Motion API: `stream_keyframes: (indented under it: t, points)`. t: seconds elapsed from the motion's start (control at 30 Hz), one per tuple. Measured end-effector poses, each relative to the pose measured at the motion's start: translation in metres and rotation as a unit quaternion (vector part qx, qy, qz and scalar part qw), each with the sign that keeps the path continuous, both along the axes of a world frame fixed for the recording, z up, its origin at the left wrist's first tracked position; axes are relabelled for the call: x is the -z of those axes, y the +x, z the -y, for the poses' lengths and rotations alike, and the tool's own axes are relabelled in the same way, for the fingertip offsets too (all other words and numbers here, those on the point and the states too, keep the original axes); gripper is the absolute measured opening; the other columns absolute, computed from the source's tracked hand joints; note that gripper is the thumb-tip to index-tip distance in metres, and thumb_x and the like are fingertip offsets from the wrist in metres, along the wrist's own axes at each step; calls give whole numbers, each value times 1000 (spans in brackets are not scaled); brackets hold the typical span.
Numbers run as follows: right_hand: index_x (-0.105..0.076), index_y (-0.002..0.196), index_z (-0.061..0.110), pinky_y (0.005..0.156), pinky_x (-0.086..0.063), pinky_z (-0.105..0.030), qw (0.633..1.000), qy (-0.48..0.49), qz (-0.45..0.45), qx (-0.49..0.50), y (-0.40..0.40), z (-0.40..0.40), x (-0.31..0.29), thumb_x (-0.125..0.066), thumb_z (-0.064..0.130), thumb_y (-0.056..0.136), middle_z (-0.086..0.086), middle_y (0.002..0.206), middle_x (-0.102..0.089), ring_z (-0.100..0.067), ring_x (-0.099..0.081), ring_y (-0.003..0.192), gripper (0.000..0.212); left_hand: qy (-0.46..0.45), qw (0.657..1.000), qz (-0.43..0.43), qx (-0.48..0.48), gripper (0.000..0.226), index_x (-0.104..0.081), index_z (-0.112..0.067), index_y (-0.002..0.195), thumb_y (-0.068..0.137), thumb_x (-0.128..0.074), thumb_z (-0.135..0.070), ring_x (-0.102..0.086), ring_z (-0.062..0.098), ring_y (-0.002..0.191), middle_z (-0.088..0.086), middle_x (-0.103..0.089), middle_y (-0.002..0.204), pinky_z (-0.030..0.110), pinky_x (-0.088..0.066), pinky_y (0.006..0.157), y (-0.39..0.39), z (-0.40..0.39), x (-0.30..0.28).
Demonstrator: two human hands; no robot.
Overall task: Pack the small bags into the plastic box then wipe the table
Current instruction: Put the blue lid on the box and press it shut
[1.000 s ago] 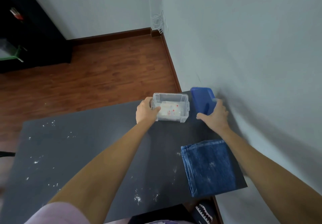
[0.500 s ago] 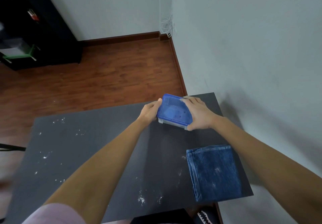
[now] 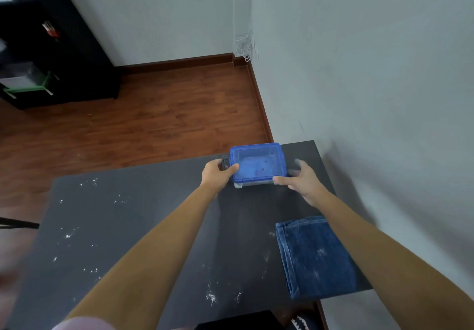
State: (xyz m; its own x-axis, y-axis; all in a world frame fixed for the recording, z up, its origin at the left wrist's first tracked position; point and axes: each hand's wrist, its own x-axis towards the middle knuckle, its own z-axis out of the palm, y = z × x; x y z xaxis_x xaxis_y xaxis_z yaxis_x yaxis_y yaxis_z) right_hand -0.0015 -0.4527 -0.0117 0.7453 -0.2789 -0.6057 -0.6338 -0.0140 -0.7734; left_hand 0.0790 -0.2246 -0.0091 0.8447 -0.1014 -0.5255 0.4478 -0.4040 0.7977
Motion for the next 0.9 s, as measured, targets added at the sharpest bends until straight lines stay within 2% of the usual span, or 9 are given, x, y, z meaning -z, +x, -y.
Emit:
stream_keyframes:
  t: [0.07, 0.1, 0.2, 0.3, 0.4, 0.57, 0.7, 0.8, 0.9]
  points:
    - [-22, 151, 3, 96, -48, -36, 995, 76, -9, 66, -1, 0, 5, -86, 10, 70, -19, 131, -61, -29, -64, 116, 103, 26, 999, 16, -9, 24, -69, -9, 92, 79, -74, -28, -67, 31, 93, 9, -71, 93, 46, -55, 89, -2, 2, -4]
    - [-34, 146, 0, 89, -49, -31, 993, 83, -2, 83, -1, -2, 5, -85, 9, 71, -17, 124, -66, -29, -66, 113, 91, 45, 999, 28, -10, 17, -67, -14, 84, 79, -74, -28, -67, 29, 90, 4, -70, 87, 41, -56, 86, -3, 4, -8]
    - [-68, 114, 7, 82, -53, -30, 996, -16, 47, 71, 0, -11, 0, -84, 8, 72, -8, 103, -74, -28, -68, 106, 45, 94, 994, 56, -2, 14, -66, -11, 80, 81, -71, -24, -64, 25, 80, 4, -67, 80, 35, -55, 77, -4, 11, -16]
    - [-68, 121, 14, 81, -53, -26, 984, -151, 87, 33, 1, -20, -9, -81, 11, 73, -3, 104, -73, -20, -68, 96, 49, 137, 989, 63, -5, 21, -60, 0, 77, 84, -67, -18, -56, 26, 72, 10, -61, 78, 34, -51, 68, -6, 18, -21]
    - [-63, 130, 15, 94, -52, -30, 974, -200, 104, 12, -2, -25, -12, -79, 13, 78, 0, 109, -72, -11, -65, 93, 54, 181, 982, 62, -6, 18, -53, -3, 79, 88, -62, -16, -53, 28, 73, 12, -57, 83, 33, -45, 65, -10, 29, -25]
    - [-51, 141, 11, 105, -45, -33, 969, -226, 96, -6, -6, -26, -12, -75, 19, 83, -4, 127, -68, -13, -64, 108, 63, 218, 974, 56, -6, 12, -50, -5, 85, 93, -56, -11, -58, 34, 87, 16, -59, 97, 36, -42, 67, -13, 42, -30]
    - [-48, 143, 12, 106, -46, -37, 969, -230, 88, -10, -6, -16, -13, -73, 22, 86, -5, 128, -67, -18, -64, 113, 63, 208, 976, 60, 0, 13, -49, -5, 84, 92, -57, -10, -52, 27, 76, 17, -62, 100, 34, -43, 66, -9, 52, -29]
    - [-54, 138, 11, 104, -47, -37, 966, -242, 92, -5, -7, 4, -17, -71, 19, 85, -7, 119, -71, -20, -66, 106, 56, 190, 979, 65, 11, 12, -52, -4, 86, 92, -58, -12, -52, 26, 76, 17, -62, 100, 34, -43, 67, -7, 72, -31]
    - [-51, 140, 11, 107, -47, -38, 968, -238, 73, 14, -7, 30, -21, -71, 17, 85, -6, 125, -69, -21, -65, 110, 59, 176, 982, 66, 26, 13, -52, -4, 86, 91, -59, -13, -52, 25, 77, 16, -63, 101, 33, -42, 67, -4, 97, -32]
